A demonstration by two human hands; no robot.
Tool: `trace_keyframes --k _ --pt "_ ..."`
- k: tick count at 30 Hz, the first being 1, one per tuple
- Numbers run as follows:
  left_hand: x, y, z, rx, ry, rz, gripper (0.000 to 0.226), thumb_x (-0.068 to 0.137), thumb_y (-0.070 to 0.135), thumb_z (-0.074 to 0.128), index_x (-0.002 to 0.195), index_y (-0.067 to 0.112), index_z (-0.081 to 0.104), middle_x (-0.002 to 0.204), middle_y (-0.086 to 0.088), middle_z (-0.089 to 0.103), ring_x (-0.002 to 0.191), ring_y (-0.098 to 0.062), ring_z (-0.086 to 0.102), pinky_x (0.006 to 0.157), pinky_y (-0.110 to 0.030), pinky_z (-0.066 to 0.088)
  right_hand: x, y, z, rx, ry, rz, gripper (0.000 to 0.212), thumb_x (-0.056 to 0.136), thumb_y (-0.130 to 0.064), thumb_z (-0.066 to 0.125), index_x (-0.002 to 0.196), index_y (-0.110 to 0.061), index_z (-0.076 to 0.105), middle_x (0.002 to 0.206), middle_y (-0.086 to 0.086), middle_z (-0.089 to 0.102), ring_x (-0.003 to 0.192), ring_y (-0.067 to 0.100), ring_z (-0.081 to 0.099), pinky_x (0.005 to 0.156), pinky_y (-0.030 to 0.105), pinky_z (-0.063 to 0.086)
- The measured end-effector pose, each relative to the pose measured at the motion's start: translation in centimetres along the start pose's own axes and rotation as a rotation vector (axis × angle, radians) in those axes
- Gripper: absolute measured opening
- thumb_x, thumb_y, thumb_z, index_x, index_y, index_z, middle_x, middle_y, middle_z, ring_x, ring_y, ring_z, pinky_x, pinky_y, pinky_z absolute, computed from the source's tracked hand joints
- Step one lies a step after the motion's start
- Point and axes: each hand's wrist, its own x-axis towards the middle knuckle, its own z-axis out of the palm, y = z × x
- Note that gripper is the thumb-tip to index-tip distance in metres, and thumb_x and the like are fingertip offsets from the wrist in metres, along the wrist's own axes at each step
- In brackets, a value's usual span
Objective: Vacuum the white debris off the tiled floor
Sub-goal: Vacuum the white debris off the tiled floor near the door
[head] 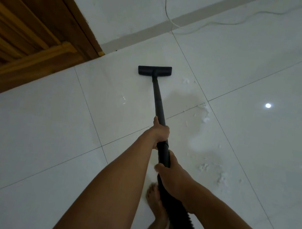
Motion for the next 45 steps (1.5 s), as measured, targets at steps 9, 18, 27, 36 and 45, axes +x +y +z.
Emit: trace_keyframes --k 9,18,27,36,45 --pt "-2.5 -5.4 3.6 -0.001 0.024 0.0 0.073 0.106 0.024 0.036 0.157 0.038 -0.015 0.12 -0.006 0.046 0.078 -0.021 0.054 0.061 -0.035 0.051 -2.5 6.8 1.1 0.095 -0.06 0.032 0.055 0.106 -0.023 0.043 0.148 -0.051 0.022 0.069 0.015 0.058 0.043 0.021 0.058 0.045 0.031 0.054" --pt "-6.2 -15.4 11.1 -0.004 0.076 -0.02 0.072 0.105 0.025 0.037 0.157 0.038 -0.011 0.134 -0.012 0.049 0.083 -0.023 0.057 0.068 -0.039 0.056 -6.9 18.9 1.6 0.052 -0.103 0.016 0.052 0.106 -0.023 0.042 0.148 -0.046 0.023 0.068 0.015 0.059 0.043 0.021 0.059 0.043 0.03 0.052" --pt "-9.7 -25.9 17.8 0.011 0.075 -0.018 0.069 0.106 0.026 0.036 0.158 0.037 -0.009 0.115 -0.008 0.051 0.08 -0.022 0.056 0.071 -0.04 0.055 -11.6 30.9 3.3 0.01 -0.138 -0.035 0.056 0.105 -0.02 0.042 0.15 -0.041 0.018 0.07 0.011 0.06 0.05 0.02 0.059 0.053 0.035 0.058" --pt "-12.8 -34.6 20.3 0.004 0.082 -0.011 0.072 0.107 0.029 0.036 0.156 0.04 -0.017 0.138 -0.014 0.049 0.08 -0.022 0.055 0.066 -0.038 0.053 -14.1 39.5 7.8 0.102 -0.122 -0.018 0.06 0.105 -0.023 0.044 0.153 -0.045 0.015 0.064 0.013 0.06 0.049 0.024 0.059 0.051 0.036 0.055" --pt "-15.5 -45.3 22.2 0.001 0.063 0.043 0.071 0.108 0.025 0.036 0.157 0.039 -0.014 0.12 -0.01 0.05 0.077 -0.02 0.053 0.056 -0.033 0.049 -19.4 47.0 13.2 -0.075 -0.021 -0.073 0.06 0.109 -0.017 0.038 0.162 -0.025 0.009 0.147 0.013 0.044 0.098 0.003 0.025 0.026 0.002 0.023"
